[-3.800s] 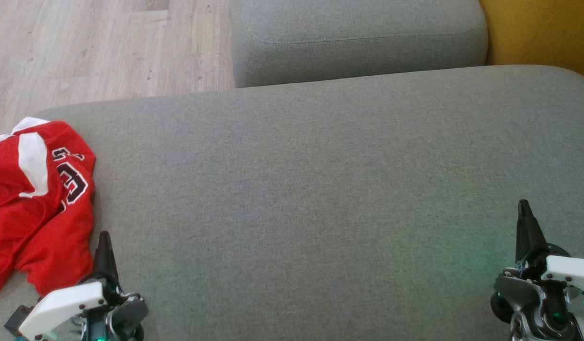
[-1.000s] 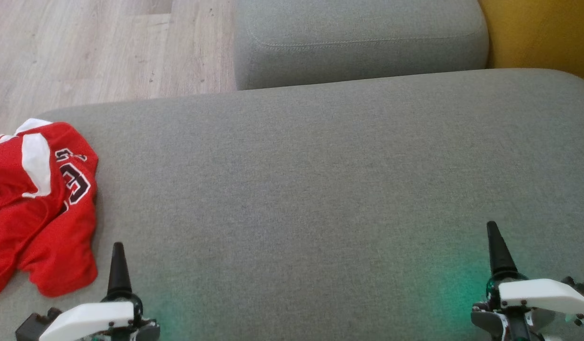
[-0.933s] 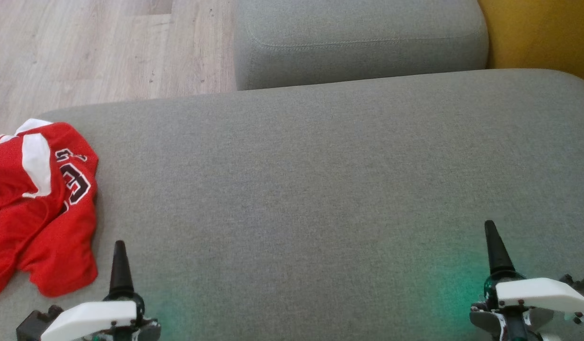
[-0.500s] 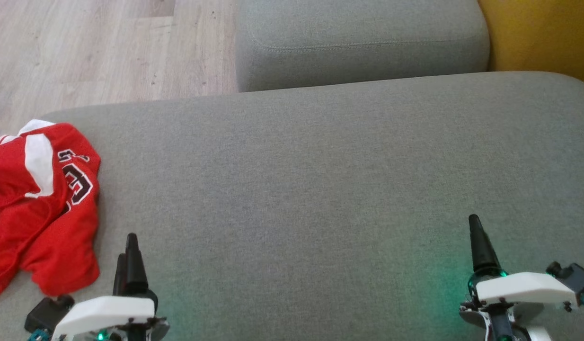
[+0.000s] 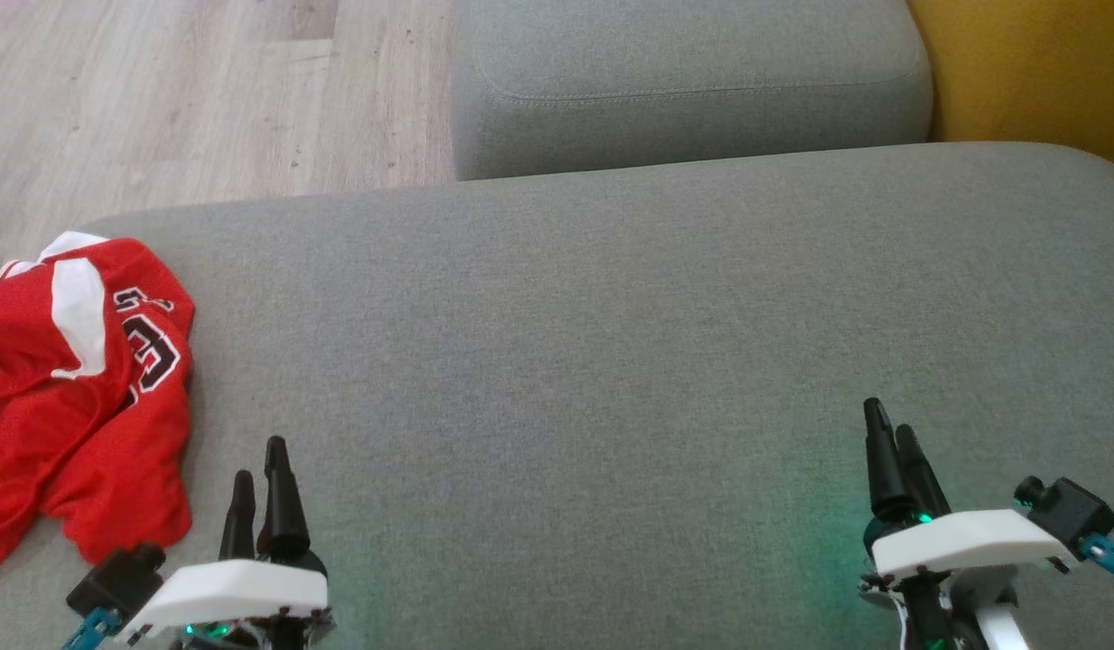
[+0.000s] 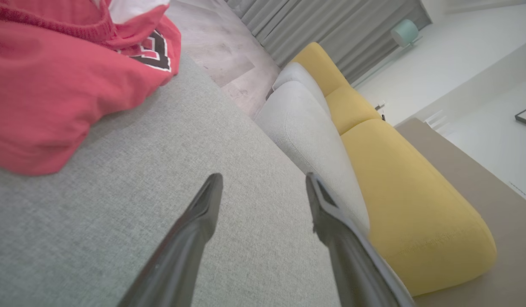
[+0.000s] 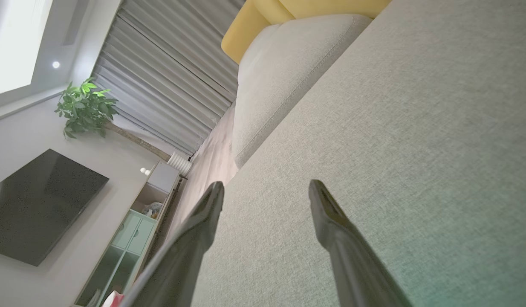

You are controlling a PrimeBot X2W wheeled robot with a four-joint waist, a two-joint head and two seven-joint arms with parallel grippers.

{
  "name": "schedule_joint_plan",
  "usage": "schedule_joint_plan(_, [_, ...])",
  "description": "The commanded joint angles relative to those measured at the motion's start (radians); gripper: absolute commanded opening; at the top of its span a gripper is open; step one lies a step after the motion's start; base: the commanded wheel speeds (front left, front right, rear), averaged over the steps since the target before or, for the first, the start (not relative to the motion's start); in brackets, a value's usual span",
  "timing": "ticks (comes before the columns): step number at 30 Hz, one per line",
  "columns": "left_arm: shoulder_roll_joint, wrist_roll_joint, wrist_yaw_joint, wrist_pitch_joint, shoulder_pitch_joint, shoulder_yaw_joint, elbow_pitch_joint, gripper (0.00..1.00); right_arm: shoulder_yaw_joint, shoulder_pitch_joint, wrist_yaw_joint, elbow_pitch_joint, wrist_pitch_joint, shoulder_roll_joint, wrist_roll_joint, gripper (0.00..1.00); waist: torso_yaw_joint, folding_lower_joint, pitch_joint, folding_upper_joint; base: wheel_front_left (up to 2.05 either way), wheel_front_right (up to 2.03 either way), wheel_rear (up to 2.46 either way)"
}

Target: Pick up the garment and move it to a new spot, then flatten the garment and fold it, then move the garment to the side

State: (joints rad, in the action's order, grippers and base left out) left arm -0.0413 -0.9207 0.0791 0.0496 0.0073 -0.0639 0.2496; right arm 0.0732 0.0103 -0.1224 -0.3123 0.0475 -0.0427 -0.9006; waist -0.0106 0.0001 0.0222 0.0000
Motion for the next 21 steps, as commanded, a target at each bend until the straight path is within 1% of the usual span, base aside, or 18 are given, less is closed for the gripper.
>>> schedule_joint_plan(1, [-0.006,0.033,-0.004,0.015,-0.040,0.008,-0.042,1.00,0.020,0.056,-0.004,0.039,0.018,-0.011,0.031,1.00,0.000,-0.0001,0.000,0.0000,0.00,0.00,0.00])
schedule_joint_plan(14, [-0.006,0.220,-0.028,0.053,-0.048,-0.026,-0.039,1.00,0.058,0.069,-0.005,0.040,0.056,-0.010,0.201,1.00,-0.004,-0.0001,0.004,0.0000,0.00,0.00,0.00])
schedule_joint_plan(21, [-0.007,0.302,-0.016,0.074,-0.052,-0.045,-0.027,1.00,0.078,0.076,-0.005,0.034,0.077,-0.009,0.293,1.00,-0.007,-0.0001,0.006,0.0000,0.00,0.00,0.00])
